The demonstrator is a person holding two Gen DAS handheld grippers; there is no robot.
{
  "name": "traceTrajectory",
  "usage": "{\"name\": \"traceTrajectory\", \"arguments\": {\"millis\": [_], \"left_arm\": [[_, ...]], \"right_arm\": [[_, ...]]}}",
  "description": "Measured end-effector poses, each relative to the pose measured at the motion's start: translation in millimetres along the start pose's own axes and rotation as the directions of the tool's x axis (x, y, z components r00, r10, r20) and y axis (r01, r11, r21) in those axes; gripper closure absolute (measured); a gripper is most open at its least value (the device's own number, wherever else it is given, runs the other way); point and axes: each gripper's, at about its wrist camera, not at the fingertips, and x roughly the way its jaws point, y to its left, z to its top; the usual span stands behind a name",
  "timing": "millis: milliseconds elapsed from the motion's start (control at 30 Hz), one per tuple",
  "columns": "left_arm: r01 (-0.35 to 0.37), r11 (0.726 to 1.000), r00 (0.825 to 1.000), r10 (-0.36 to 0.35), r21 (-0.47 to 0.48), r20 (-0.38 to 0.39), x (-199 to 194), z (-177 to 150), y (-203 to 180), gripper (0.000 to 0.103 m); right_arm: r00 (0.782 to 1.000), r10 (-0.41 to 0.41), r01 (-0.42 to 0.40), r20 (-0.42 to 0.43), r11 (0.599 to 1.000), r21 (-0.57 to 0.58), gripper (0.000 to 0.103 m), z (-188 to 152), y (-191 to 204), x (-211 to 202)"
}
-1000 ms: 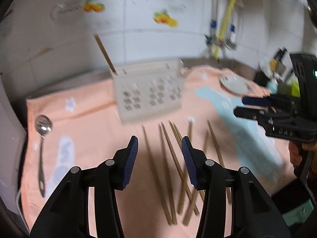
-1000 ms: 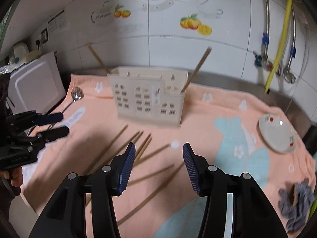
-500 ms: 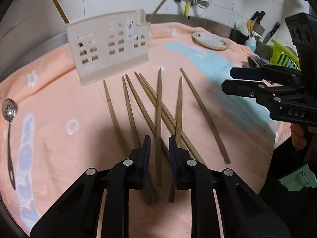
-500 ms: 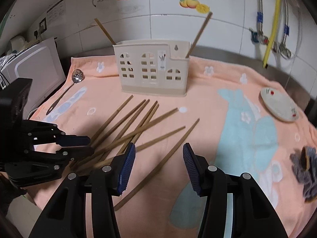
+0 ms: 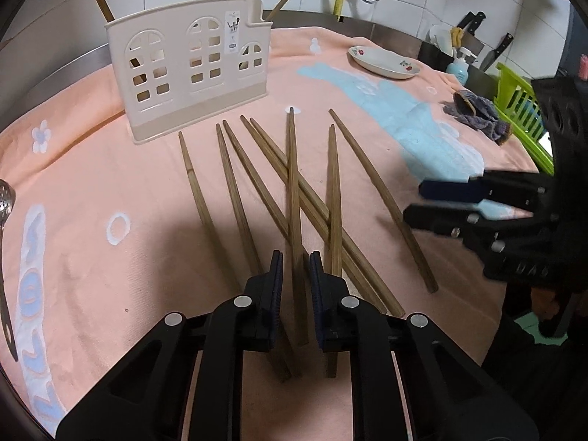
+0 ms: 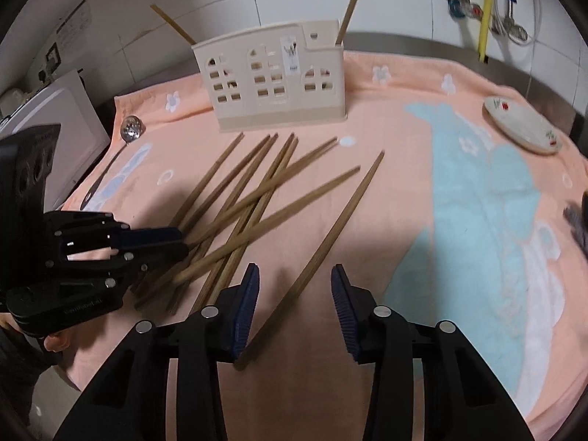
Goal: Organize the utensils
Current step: 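Close the left tool on another chopstick while the right tool grasps one too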
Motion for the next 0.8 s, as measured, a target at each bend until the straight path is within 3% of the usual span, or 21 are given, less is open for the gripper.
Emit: {"name": "traceTrajectory", "arguments": {"millis": [400, 567, 700, 800], "left_arm": [[0.060, 0.998, 0.998, -0.060, 0.024, -0.011, 1.2, -1.6, 3.4, 0.089], [0.080, 0.996, 0.997, -0.080, 0.025, -0.017, 4.1, -1.9, 7.5, 0.089], [0.083, 0.996, 0.996, -0.082, 0.027, -0.017, 5.8, -1.6, 6.8, 0.089], [0.081, 0.996, 0.997, -0.081, 0.020, -0.020, 7.7, -1.4, 5.2, 0.089]], "right_arm": [[0.998, -0.051, 0.055, -0.038, 0.990, 0.132, 0.079, -6.6, 4.9, 14.7], [0.993, -0.111, 0.114, -0.034, 0.985, 0.126, 0.079, -7.0, 13.3, 17.9], [0.988, -0.151, 0.153, -0.028, 0.983, 0.104, 0.089, -9.6, 14.8, 17.8], [0.989, -0.146, 0.148, -0.027, 0.983, 0.109, 0.091, -11.2, 10.9, 16.2]]}}
